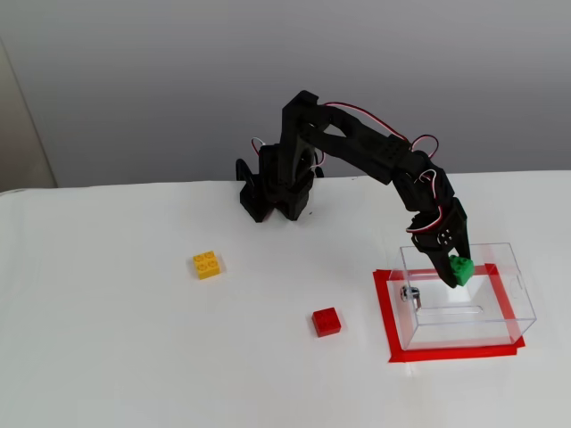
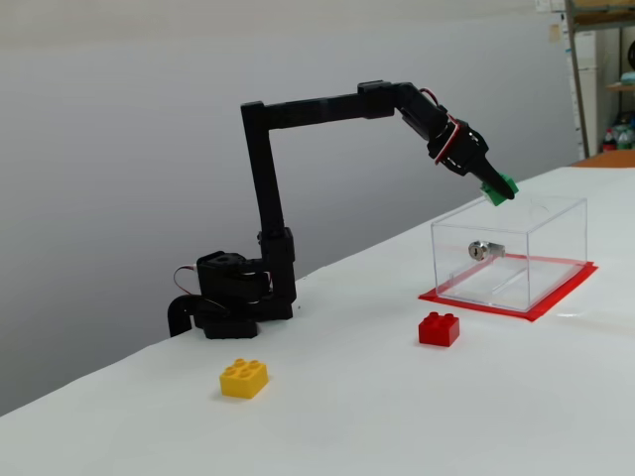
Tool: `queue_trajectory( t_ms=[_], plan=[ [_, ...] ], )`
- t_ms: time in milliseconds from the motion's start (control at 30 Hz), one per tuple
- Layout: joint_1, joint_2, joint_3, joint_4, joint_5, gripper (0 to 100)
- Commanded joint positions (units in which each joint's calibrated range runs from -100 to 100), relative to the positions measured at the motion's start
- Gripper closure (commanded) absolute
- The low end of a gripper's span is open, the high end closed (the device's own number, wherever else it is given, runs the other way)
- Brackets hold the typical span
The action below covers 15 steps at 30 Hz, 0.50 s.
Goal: Pick the green lego brick and place it into the transparent box
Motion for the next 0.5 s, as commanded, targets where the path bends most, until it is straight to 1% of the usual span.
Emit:
queue_trajectory(
  t_ms=[0, 100, 200, 267, 467],
  plan=[
    [-0.7, 0.3, -3.0, -0.8, 0.0, 80],
    [-0.7, 0.4, -2.9, -0.8, -0.1, 68],
    [-0.7, 0.2, -3.0, -0.9, -0.1, 61],
    [-0.6, 0.0, -3.0, -0.9, -0.1, 59],
    [-0.6, -0.3, -2.9, -0.9, -0.1, 59]
  ],
)
